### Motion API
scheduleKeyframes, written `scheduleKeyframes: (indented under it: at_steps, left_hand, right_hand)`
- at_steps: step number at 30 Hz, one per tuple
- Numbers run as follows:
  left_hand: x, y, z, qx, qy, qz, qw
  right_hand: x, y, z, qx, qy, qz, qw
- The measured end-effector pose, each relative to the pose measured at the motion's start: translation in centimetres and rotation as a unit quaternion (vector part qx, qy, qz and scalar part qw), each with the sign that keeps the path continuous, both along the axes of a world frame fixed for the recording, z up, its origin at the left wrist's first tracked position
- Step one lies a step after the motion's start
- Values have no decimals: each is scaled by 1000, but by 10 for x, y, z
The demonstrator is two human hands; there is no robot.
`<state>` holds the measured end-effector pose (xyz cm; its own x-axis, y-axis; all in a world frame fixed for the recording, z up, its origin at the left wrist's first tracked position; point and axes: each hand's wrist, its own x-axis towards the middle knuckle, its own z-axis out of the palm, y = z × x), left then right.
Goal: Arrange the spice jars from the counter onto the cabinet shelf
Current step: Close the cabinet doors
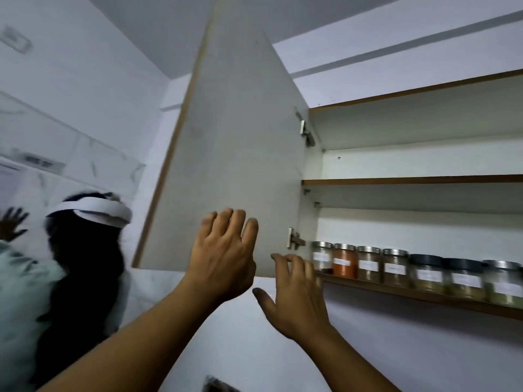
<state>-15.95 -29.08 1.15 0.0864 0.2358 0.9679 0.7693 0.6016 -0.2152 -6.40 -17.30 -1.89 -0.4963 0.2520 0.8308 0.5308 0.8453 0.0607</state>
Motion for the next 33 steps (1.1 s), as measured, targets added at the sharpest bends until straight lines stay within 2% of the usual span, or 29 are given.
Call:
scheduleKeyframes:
  at_steps: [5, 9, 13, 18, 23, 28, 33]
  left_hand:
    - [-46, -78, -1, 33, -40, 94, 994]
    - [-68, -113, -8, 8, -116, 110, 987]
    - [-71, -129, -11, 9, -174, 55, 983]
    - [-78, -130, -15, 9, -192, -79, 978]
    - [-80, -134, -20, -10, -143, -122, 982]
    - [-69, -131, -14, -42, -50, -155, 986]
    - [-39, -111, -9, -50, 66, -250, 965]
  right_hand:
    - [-74, -67, 2, -41, 1, 86, 995]
    - [-110, -109, -2, -58, 10, 129, 990]
    - [-130, -136, -1, -104, 39, 150, 983]
    - [-134, -147, -6, -89, 30, 172, 981]
    - [-123, -145, -10, -73, 28, 196, 977]
    - [-100, -124, -10, -52, 50, 240, 968]
    - [-68, -99, -7, -4, 83, 271, 959]
